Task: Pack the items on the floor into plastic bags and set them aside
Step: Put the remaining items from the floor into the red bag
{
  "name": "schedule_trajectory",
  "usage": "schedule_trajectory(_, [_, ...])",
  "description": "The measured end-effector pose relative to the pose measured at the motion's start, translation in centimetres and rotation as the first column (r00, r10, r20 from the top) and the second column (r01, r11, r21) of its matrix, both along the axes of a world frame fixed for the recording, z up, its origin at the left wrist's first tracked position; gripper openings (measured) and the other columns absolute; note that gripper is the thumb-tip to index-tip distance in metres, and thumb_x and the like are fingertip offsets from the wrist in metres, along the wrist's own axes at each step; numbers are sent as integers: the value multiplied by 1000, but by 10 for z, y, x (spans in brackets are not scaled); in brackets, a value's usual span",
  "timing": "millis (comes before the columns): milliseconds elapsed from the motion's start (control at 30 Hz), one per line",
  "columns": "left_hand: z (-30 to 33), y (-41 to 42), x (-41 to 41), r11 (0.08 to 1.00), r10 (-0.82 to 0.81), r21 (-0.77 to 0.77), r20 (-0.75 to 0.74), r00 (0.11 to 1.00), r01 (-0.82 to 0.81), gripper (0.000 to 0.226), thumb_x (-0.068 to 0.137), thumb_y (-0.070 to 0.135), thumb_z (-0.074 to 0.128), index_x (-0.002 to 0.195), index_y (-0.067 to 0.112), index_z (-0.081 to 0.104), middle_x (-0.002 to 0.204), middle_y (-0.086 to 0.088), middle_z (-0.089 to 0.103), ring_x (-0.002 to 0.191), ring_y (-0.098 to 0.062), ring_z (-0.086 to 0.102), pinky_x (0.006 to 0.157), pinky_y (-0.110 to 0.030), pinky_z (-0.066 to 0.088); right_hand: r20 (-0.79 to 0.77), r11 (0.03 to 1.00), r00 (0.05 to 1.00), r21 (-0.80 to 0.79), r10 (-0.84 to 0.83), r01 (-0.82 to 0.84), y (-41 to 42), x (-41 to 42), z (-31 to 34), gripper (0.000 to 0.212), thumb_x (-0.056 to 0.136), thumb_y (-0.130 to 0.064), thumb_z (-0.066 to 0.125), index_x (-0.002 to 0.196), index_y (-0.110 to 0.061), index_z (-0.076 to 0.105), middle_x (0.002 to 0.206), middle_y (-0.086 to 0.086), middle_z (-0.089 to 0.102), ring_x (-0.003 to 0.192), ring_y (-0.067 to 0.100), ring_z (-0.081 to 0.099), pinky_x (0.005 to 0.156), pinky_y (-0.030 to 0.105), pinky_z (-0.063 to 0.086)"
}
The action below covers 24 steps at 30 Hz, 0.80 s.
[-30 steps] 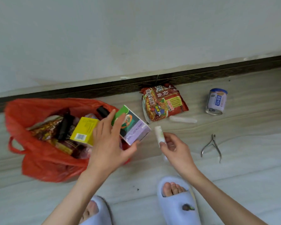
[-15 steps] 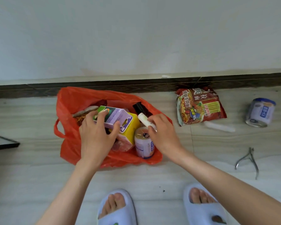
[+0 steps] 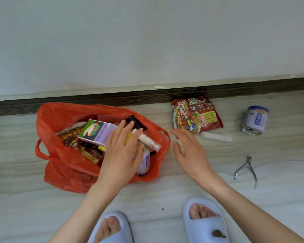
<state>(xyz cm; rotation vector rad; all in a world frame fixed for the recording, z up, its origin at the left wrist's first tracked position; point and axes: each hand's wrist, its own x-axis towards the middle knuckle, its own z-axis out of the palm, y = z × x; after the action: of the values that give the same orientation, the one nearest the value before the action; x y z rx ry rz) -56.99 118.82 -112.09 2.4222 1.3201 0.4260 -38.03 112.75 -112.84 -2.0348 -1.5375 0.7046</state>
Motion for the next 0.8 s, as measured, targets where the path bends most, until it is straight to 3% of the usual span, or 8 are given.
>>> schedule_trajectory(133, [-8, -11, 52, 977, -214, 11, 48, 976, 214, 34, 87, 25, 46, 119, 15, 53, 129, -12, 53, 129, -29, 36, 102, -44, 35, 64, 973, 971, -25, -229, 230, -38, 56, -17, 35, 89, -8, 52, 124, -6, 53, 127, 11, 54, 120, 26, 47, 92, 12, 24])
schedule_trajectory(267, [-29, -15, 107, 937, -344, -65, 1, 939, 343, 42, 85, 25, 40, 125, 15, 46, 130, -15, 52, 126, -33, 43, 98, -47, 39, 164, 842, 846, -111, -508, 527, -81, 109, -40, 36, 86, -8, 56, 122, -3, 53, 123, 17, 55, 118, 34, 47, 96, 34, 35])
schedule_trajectory(400, [-62, -11, 163, 874, -479, -139, -77, 875, 466, 45, 84, 11, 52, 129, 11, 47, 133, -15, 48, 125, -34, 43, 100, -48, 41, 284, 693, 721, -209, -632, 690, -111, 150, -63, 49, 79, -20, 69, 119, 1, 53, 118, 23, 55, 112, 41, 47, 92, 45, 39])
schedule_trajectory(567, [-92, -5, 210, 852, -519, -230, -250, 818, 470, 52, 94, 14, 46, 142, 11, 29, 148, -10, 29, 136, -28, 24, 113, -41, 20, 347, 569, 690, -393, -635, 722, -110, 161, -79, 79, 71, -50, 71, 131, -8, 40, 128, 15, 41, 120, 36, 37, 94, 47, 37])
schedule_trajectory(633, [-99, -4, 216, 857, -510, -228, -243, 825, 463, 51, 90, 16, 55, 137, 6, 39, 138, -13, 44, 128, -31, 37, 107, -43, 31, 375, 571, 696, -399, -613, 718, -106, 161, -85, 77, 71, -50, 70, 130, -11, 40, 126, 14, 40, 118, 35, 37, 92, 46, 38])
schedule_trajectory(700, [-104, -5, 219, 863, -503, -183, -224, 835, 470, 50, 77, 14, 71, 122, 4, 54, 114, -14, 60, 107, -33, 55, 89, -44, 47, 367, 571, 679, -369, -636, 734, -106, 162, -90, 69, 72, -38, 73, 126, -7, 44, 123, 17, 43, 114, 37, 39, 91, 44, 37])
schedule_trajectory(800, [-109, -9, 225, 883, -467, -167, -209, 859, 439, 47, 58, 7, 83, 101, 7, 64, 89, -7, 62, 82, -25, 59, 69, -37, 55, 348, 586, 670, -325, -656, 743, -111, 164, -94, 57, 71, -23, 75, 116, 3, 52, 114, 25, 50, 107, 42, 45, 89, 42, 37])
